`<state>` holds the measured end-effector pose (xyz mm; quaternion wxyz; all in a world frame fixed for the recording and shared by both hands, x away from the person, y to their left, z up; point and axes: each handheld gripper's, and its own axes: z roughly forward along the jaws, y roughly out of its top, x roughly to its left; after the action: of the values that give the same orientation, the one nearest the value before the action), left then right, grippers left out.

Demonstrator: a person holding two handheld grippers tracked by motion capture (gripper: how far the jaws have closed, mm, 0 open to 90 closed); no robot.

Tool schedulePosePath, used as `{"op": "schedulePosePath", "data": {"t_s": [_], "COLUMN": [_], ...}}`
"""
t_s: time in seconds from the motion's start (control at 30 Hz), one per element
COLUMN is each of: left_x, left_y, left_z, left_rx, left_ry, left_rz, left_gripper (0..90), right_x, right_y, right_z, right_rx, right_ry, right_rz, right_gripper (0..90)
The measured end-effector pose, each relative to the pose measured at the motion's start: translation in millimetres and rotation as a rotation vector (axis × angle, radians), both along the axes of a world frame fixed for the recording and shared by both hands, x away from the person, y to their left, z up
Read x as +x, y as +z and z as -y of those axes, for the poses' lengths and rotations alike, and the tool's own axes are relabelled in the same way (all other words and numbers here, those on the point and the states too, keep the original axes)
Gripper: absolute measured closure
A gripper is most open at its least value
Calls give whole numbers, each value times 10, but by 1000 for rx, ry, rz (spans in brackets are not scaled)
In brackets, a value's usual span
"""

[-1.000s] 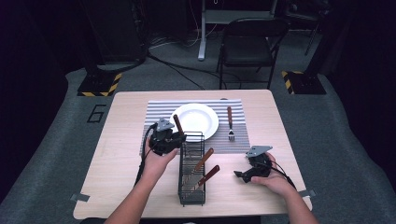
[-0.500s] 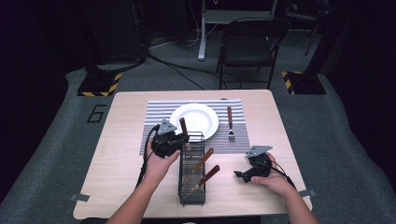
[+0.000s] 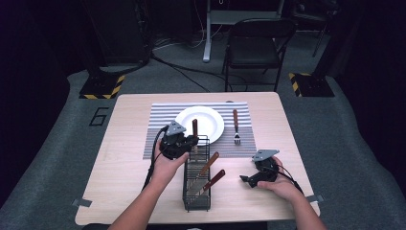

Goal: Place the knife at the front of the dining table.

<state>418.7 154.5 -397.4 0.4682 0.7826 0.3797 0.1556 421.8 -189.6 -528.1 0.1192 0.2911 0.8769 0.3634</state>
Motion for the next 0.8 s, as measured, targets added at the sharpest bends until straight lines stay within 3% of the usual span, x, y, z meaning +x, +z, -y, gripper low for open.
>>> {"op": "schedulePosePath", "data": {"t_s": [0.37, 0.8], "left_x": [-58, -112], "left_y": [405, 919], "left_z": [-105, -259], "left_rx": [-32, -32], "left_ry": [-13, -18], "left_rz": [19, 67], "left_gripper": [806, 806], "right_x": [-1, -1], "right_y": [0, 0], "right_z": [0, 0], "right_rx": [0, 0], "right_ry": [-1, 0], "right_rz": [-1, 0], "right_gripper": [0, 0]}}
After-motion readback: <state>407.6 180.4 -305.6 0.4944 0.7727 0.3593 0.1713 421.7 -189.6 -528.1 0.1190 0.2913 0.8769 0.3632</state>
